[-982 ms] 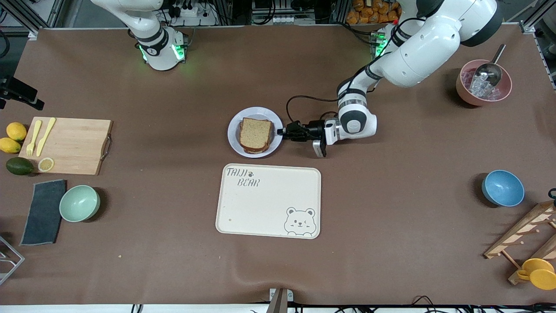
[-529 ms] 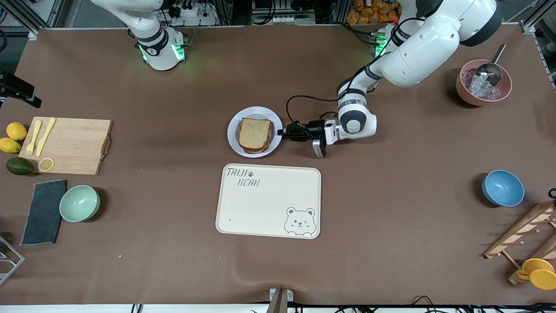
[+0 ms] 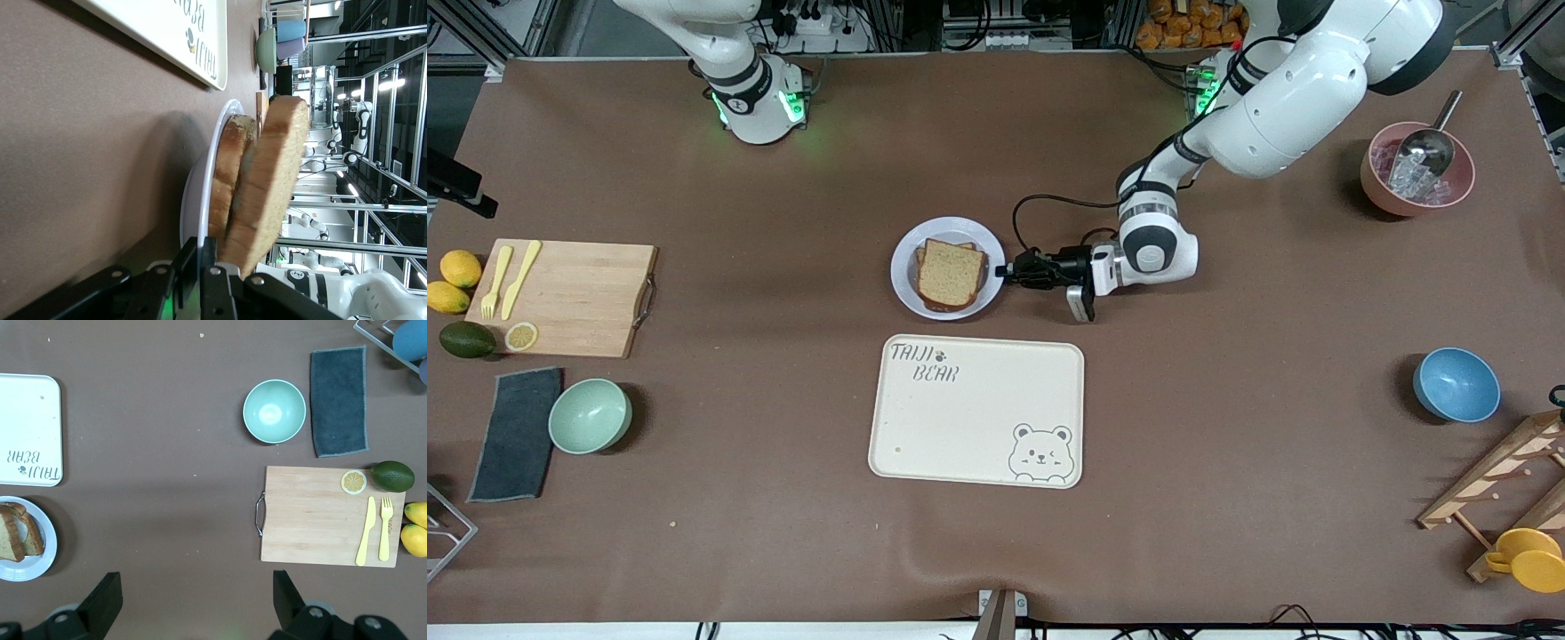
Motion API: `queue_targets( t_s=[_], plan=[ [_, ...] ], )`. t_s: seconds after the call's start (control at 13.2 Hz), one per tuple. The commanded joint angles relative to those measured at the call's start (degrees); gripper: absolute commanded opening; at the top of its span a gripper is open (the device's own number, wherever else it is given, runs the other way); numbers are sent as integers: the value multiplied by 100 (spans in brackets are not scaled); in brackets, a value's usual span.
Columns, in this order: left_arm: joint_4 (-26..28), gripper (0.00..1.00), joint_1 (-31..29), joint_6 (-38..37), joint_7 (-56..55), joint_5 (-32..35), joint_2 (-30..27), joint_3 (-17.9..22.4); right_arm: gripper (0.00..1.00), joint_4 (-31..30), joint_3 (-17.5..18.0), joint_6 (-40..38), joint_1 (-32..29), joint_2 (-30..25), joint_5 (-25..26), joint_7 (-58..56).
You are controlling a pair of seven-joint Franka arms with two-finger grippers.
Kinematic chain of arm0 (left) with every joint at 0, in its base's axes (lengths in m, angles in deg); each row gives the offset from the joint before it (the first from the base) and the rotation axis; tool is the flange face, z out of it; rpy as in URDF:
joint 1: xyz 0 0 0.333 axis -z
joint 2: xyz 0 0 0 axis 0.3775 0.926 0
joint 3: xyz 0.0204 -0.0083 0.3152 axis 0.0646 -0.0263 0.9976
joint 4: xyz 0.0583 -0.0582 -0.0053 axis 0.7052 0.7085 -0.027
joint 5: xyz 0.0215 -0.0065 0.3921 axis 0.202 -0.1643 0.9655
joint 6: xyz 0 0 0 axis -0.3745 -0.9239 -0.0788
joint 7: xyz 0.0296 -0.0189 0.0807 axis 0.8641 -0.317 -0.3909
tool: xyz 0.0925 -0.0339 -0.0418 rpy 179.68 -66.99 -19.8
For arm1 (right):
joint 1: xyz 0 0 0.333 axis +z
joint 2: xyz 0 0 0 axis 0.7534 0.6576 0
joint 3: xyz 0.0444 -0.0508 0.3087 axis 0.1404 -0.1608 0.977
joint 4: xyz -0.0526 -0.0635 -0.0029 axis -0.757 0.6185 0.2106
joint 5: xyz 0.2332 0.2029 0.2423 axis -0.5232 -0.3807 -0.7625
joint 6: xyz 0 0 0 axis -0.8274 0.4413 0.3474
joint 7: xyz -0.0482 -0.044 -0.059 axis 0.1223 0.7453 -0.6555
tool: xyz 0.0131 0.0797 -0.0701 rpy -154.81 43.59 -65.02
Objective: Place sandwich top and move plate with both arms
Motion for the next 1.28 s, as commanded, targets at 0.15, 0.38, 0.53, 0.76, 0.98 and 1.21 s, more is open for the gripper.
queue_targets(
  t_s=[0.15, 0.38, 0.53, 0.76, 0.98, 1.21],
  plan=[
    [-99, 0, 48, 26, 369, -151, 271, 75, 100, 131, 24, -117, -84, 10, -130, -80],
    [32, 0, -242, 26, 360, -151, 192, -162, 100, 131, 24, -125, -84, 10, -130, -80],
    [164, 0, -496, 26, 360, -151, 140, -364, 100, 131, 24, -125, -84, 10, -130, -80],
    [366, 0, -656, 35, 334, -151, -62, -479, 100, 131, 33, -125, -75, 10, -130, -71],
    [446, 0, -743, 35, 290, -151, -238, -514, 100, 131, 24, -125, -75, 10, -130, -71],
    [577, 0, -796, 44, -33, -151, -624, -532, 100, 131, 24, -125, -75, 10, -130, -71]
  ],
)
